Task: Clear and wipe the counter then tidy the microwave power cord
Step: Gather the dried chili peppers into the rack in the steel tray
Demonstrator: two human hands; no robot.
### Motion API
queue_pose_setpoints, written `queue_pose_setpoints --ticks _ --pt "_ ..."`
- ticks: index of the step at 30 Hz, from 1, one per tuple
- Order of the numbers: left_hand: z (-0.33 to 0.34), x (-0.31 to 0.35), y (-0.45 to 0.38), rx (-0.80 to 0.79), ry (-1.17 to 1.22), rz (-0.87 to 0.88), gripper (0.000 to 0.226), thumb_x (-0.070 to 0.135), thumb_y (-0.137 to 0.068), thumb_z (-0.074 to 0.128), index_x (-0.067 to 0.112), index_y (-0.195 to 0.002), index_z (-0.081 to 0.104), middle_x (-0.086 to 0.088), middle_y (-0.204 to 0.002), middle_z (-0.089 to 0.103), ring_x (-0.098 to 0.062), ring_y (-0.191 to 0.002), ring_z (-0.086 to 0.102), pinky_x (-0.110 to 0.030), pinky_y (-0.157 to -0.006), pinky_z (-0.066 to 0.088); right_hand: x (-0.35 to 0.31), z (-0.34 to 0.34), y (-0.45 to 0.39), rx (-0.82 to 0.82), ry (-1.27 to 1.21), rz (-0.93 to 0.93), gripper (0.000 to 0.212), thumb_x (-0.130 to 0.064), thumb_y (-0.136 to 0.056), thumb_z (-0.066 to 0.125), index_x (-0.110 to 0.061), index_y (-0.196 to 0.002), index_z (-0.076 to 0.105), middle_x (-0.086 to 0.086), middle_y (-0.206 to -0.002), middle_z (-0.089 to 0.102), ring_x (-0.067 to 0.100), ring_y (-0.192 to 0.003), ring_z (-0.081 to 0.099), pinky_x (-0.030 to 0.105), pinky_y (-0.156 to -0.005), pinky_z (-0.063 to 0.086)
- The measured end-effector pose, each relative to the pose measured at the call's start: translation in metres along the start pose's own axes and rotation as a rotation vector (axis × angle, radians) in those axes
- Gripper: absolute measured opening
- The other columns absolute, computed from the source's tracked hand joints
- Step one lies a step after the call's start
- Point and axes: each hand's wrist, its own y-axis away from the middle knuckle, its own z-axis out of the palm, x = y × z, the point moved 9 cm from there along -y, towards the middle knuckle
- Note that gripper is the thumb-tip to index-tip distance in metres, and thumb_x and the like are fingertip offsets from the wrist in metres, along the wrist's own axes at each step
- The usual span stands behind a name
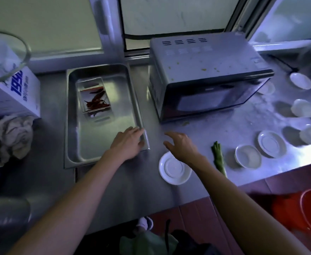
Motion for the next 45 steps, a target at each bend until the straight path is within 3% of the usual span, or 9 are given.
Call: queue_pose_setpoints --ticks 9,13,18,26,29,34,40,45 --pt "0.022 0.141 0.014 -0.003 -0.04 0.098 0.058 0.047 -0.1 0.046 0.024 -0.152 0.035 0.004 -0.158 0.036 -0.017 -0.145 0.032 -0.041 -0.112 0.035 0.11 -0.051 0.109 0.123 -0.032 0.088 0.047 -0.039 -0.096 0.056 -0.022 -0.139 0.053 0.001 -0.139 0.059 0.03 -0.121 0.058 0.048 -0.105 0.042" --pt "0.03 0.208 0.02 0.017 -0.077 0.171 0.055 0.045 -0.102 0.044 0.024 -0.152 0.036 0.004 -0.157 0.037 -0.018 -0.144 0.033 -0.036 -0.112 0.032 0.161 -0.074 0.16 0.173 -0.056 0.169 0.04 -0.034 -0.094 0.059 -0.022 -0.132 0.058 0.005 -0.129 0.064 0.033 -0.113 0.061 0.042 -0.091 0.049" --pt "0.036 0.297 0.018 0.009 -0.092 0.266 0.054 0.046 -0.102 0.043 0.026 -0.151 0.038 0.004 -0.156 0.039 -0.021 -0.141 0.037 -0.038 -0.11 0.033 0.225 -0.104 0.222 0.276 -0.112 0.252 0.043 -0.029 -0.095 0.06 -0.017 -0.137 0.057 0.001 -0.141 0.058 0.029 -0.126 0.054 0.041 -0.099 0.046" --pt "0.058 0.418 0.01 -0.044 -0.122 0.399 0.051 0.046 -0.099 0.045 0.028 -0.147 0.043 0.001 -0.151 0.046 -0.025 -0.135 0.045 -0.044 -0.109 0.038 0.309 -0.129 0.297 0.399 -0.167 0.437 0.042 -0.03 -0.093 0.058 -0.021 -0.133 0.059 -0.003 -0.127 0.066 0.019 -0.109 0.063 0.037 -0.091 0.05" --pt "0.065 0.448 0.008 -0.059 -0.142 0.433 0.049 0.044 -0.1 0.044 0.027 -0.145 0.045 -0.002 -0.149 0.049 -0.028 -0.131 0.048 -0.042 -0.106 0.037 0.331 -0.131 0.309 0.428 -0.192 0.486 0.04 -0.029 -0.092 0.055 -0.022 -0.131 0.06 -0.005 -0.121 0.067 0.017 -0.111 0.061 0.035 -0.091 0.049" --pt "0.079 0.471 -0.021 -0.097 -0.144 0.455 0.047 0.045 -0.099 0.043 0.029 -0.143 0.046 0.0 -0.148 0.049 -0.03 -0.128 0.05 -0.041 -0.102 0.041 0.365 -0.13 0.31 0.448 -0.21 0.532 0.039 -0.025 -0.09 0.057 -0.02 -0.128 0.063 -0.004 -0.131 0.064 0.019 -0.12 0.058 0.037 -0.098 0.048" --pt "0.093 0.497 -0.081 -0.162 -0.098 0.466 0.051 0.045 -0.1 0.044 0.025 -0.147 0.042 -0.001 -0.149 0.048 -0.028 -0.133 0.046 -0.043 -0.108 0.038 0.406 -0.138 0.277 0.377 -0.195 0.562 0.038 -0.027 -0.092 0.06 -0.021 -0.129 0.062 -0.003 -0.126 0.066 0.02 -0.117 0.059 0.035 -0.095 0.048" --pt "0.087 0.522 -0.127 -0.19 -0.036 0.465 0.052 0.043 -0.101 0.043 0.026 -0.15 0.038 0.002 -0.155 0.04 -0.027 -0.136 0.042 -0.042 -0.108 0.037 0.438 -0.162 0.234 0.276 -0.116 0.553 0.04 -0.03 -0.097 0.057 -0.02 -0.135 0.057 -0.001 -0.137 0.06 0.023 -0.119 0.058 0.037 -0.098 0.046"
